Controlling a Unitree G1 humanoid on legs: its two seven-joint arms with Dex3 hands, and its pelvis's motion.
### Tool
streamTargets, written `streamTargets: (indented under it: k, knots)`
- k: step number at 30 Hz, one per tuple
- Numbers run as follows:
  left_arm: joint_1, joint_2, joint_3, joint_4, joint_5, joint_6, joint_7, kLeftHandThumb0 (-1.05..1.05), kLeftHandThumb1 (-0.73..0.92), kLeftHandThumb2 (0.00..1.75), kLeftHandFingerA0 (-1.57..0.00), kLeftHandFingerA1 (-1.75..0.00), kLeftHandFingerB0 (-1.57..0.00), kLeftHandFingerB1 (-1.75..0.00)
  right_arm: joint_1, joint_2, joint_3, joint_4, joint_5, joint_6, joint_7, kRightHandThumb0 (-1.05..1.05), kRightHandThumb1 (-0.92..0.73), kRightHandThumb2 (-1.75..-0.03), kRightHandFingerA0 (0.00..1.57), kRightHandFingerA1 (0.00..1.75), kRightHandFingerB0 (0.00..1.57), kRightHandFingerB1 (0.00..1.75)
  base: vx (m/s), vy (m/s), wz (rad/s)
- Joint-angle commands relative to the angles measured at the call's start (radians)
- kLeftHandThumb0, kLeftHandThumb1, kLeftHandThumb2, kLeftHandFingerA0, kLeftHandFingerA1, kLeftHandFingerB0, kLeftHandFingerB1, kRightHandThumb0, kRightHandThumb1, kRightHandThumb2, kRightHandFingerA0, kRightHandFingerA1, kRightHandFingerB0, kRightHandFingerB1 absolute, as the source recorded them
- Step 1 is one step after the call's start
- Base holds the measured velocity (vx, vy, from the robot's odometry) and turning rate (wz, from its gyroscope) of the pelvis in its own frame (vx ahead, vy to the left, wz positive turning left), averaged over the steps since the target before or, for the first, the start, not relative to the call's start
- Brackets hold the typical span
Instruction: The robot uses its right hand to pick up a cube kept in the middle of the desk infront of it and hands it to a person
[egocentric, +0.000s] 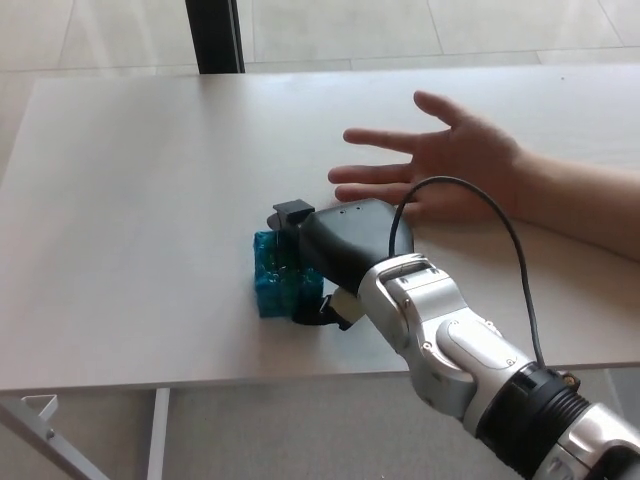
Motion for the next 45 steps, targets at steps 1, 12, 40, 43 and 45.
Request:
streamTargets:
  k: [1,12,40,43,45]
  knots:
    - [-0.004,0.010,-0.006,0.001,0.005,-0.016,-0.006,-0.81,0.92,0.68,-0.44,-0.51,-0.42,-0.39,0.064,0.041,-0.029,0.097,-0.024,-0.010,-0.345,-0.36,-0.67,-0.69,0.95,1.67,0.65,0.60,0.00,0.000,0.00]
    - [-0.008,0.007,-0.006,0.002,0.005,-0.013,0.008,-0.81,0.92,0.70,-0.52,-0.60,-0.48,-0.41,0.095,0.002,-0.056,0.113,-0.013,-0.095,-0.480,-0.46,-0.44,-0.91,1.23,1.39,0.82,0.86,0.00,0.000,0.00]
    - [0.020,0.012,0.021,0.004,-0.014,-0.014,0.006,-0.81,0.92,0.68,-0.56,-0.59,-0.50,-0.42,-0.120,-0.237,-0.301,0.000,0.055,-0.261,-0.433,-0.37,-0.57,-0.58,0.87,1.66,0.91,0.70,0.00,0.000,0.00]
    - [0.020,0.009,0.030,0.003,-0.019,-0.010,-0.002,-0.80,0.92,0.68,-0.53,-0.56,-0.48,-0.42,-0.127,-0.269,-0.294,0.029,0.039,-0.252,-0.417,-0.38,-0.54,-0.60,0.85,1.66,0.90,0.67,0.00,0.000,0.00]
    - [0.019,0.009,0.025,0.002,-0.011,-0.018,-0.001,-0.81,0.92,0.70,-0.51,-0.53,-0.47,-0.42,-0.128,-0.289,-0.296,0.057,0.058,-0.262,-0.378,-0.35,-0.59,-0.64,0.87,1.64,0.90,0.76,0.00,0.000,0.00]
